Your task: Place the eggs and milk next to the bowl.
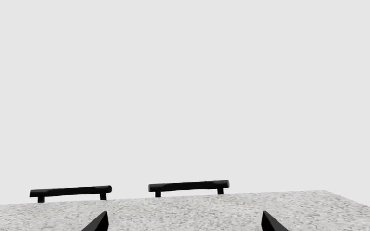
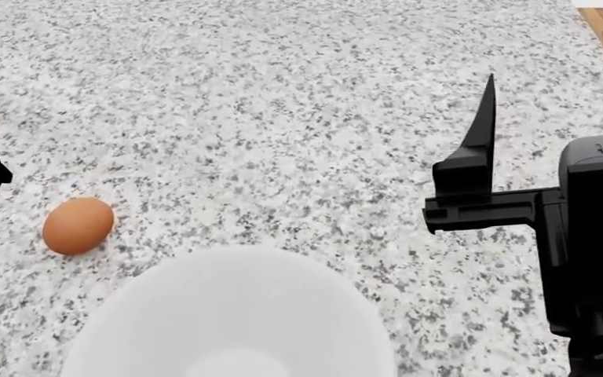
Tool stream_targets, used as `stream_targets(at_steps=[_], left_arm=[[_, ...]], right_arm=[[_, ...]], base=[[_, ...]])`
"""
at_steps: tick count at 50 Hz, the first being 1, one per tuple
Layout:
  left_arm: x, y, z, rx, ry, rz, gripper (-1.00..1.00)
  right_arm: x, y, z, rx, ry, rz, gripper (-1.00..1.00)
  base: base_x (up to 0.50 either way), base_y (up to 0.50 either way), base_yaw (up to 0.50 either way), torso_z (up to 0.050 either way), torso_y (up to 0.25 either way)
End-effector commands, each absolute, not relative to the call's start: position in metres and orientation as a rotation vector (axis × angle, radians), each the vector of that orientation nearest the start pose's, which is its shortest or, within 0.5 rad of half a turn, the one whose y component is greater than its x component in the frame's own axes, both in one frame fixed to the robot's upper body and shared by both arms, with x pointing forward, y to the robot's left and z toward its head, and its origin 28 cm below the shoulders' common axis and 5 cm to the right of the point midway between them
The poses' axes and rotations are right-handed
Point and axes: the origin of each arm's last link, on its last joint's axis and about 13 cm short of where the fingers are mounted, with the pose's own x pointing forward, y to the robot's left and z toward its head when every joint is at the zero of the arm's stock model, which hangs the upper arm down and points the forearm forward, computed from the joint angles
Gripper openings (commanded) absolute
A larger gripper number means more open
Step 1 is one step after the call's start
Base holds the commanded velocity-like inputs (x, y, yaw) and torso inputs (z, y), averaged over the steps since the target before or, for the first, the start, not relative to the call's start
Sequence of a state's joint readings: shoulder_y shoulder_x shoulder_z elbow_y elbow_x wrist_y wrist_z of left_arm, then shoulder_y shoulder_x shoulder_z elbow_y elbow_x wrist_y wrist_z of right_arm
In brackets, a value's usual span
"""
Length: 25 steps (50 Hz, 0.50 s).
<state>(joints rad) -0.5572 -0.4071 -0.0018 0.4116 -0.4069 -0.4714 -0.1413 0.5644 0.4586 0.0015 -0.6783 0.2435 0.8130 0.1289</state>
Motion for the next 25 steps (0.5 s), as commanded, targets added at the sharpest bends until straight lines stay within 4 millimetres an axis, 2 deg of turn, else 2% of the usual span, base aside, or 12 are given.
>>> stream_targets(at_steps=[1,9,18,25], left_arm=[[0.278,0.272,0.218,0.028,-0.458,0.013,1.00],[0.277,0.272,0.216,0.034,-0.454,0.008,1.00],[0.278,0.275,0.218,0.036,-0.416,0.009,1.00],[0.278,0.287,0.223,0.150,-0.282,-0.045,1.00]], right_arm=[[0.242,-0.165,0.235,-0.275,-0.420,-0.090,1.00],[0.242,-0.164,0.236,-0.280,-0.418,-0.088,1.00],[0.244,-0.164,0.236,-0.280,-0.418,-0.085,1.00],[0.244,-0.164,0.234,-0.278,-0.414,-0.084,1.00]], base=[[0.00,0.00,0.00,0.000,-0.193],[0.00,0.00,0.00,0.000,-0.183],[0.00,0.00,0.00,0.000,0.000],[0.00,0.00,0.00,0.000,0.000]])
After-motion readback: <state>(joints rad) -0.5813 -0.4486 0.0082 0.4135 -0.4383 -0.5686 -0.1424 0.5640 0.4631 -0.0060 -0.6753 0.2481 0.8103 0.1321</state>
